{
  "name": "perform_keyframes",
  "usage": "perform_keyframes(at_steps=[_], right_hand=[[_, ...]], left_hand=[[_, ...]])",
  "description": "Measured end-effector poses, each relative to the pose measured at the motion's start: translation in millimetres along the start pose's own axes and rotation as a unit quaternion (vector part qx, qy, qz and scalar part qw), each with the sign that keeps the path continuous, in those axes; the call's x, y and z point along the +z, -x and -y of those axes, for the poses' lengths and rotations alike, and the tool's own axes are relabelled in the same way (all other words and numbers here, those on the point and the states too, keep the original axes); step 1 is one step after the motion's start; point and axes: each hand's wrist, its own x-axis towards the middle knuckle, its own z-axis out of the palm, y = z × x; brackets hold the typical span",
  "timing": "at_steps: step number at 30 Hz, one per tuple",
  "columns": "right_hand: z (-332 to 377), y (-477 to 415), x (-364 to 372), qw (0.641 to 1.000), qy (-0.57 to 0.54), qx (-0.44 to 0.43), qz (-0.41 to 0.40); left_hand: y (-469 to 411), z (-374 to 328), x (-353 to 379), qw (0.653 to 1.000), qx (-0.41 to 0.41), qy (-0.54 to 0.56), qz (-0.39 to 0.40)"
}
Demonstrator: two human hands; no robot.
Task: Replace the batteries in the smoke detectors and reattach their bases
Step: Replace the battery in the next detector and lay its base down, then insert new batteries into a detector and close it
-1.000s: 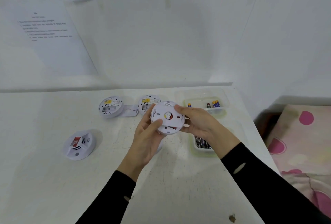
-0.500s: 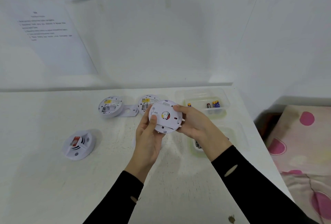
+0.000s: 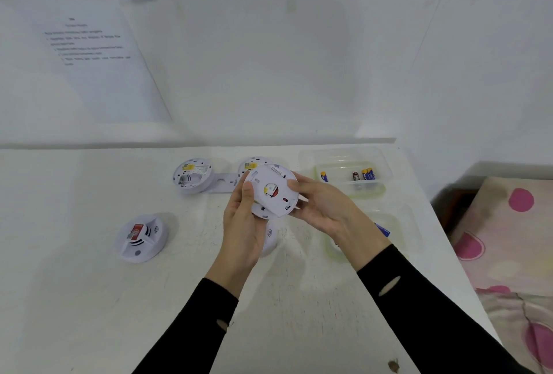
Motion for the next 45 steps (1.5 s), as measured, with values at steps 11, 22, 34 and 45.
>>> perform_keyframes(at_steps=[11, 22, 34, 45], right_hand=[[-50.1, -15.9, 49.1, 0.875, 0.366, -0.302, 0.101], [-102.0, -75.3, 107.8, 0.899, 0.341, -0.272, -0.043], [-120.9, -152.2, 143.0, 0.864, 0.452, -0.187, -0.116], [-125.6, -177.0, 143.4, 0.837, 0.5, -0.196, -0.102]], left_hand=[[-37.1, -110.3, -74.2, 0.962, -0.198, -0.187, -0.011], [-56.1, -178.1, -177.4, 0.969, -0.13, -0.205, -0.035], [-119.8, -178.2, -241.9, 0.957, -0.11, -0.146, -0.227], [-130.2, -168.5, -278.7, 0.863, -0.015, -0.448, -0.234]])
